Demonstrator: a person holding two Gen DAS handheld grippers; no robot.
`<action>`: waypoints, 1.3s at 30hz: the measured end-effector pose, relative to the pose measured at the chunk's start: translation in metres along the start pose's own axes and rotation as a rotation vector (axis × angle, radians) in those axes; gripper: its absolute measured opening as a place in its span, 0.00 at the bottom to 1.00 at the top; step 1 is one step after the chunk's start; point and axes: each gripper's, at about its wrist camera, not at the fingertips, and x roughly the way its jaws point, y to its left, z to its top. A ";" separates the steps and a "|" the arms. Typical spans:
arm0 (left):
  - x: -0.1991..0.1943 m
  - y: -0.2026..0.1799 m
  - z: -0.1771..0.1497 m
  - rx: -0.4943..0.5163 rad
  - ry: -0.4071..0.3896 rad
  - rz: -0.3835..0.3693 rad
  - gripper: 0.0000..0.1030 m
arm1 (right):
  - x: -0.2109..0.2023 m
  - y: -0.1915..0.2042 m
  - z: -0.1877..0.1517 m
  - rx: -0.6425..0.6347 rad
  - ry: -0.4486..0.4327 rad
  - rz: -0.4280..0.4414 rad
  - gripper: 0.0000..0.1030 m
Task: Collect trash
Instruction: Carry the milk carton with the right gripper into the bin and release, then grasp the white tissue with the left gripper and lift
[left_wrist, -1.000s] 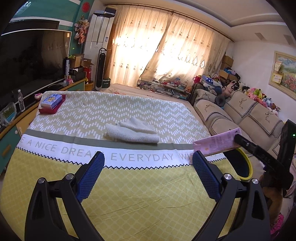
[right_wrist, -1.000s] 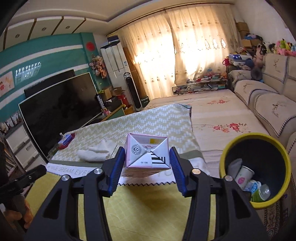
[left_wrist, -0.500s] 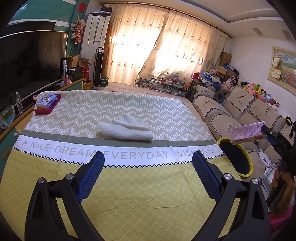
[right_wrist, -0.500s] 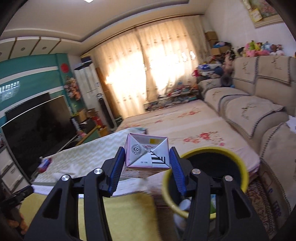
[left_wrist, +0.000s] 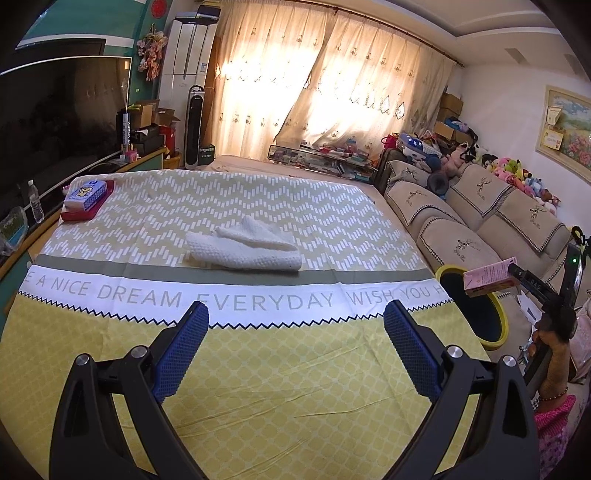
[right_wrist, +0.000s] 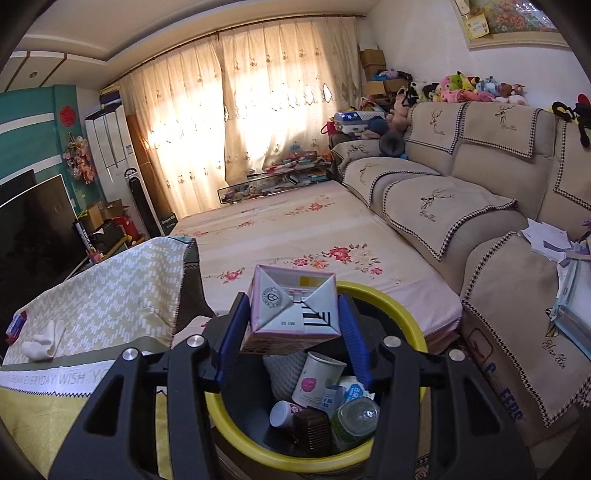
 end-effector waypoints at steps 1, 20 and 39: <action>0.001 -0.001 0.000 0.002 0.002 0.000 0.92 | 0.002 -0.001 0.000 -0.001 0.001 -0.007 0.48; 0.074 0.008 0.048 0.057 0.114 0.071 0.95 | -0.041 0.164 -0.033 -0.137 -0.086 0.349 0.75; 0.182 0.015 0.058 0.126 0.312 0.195 0.95 | -0.037 0.181 -0.036 -0.193 -0.069 0.333 0.82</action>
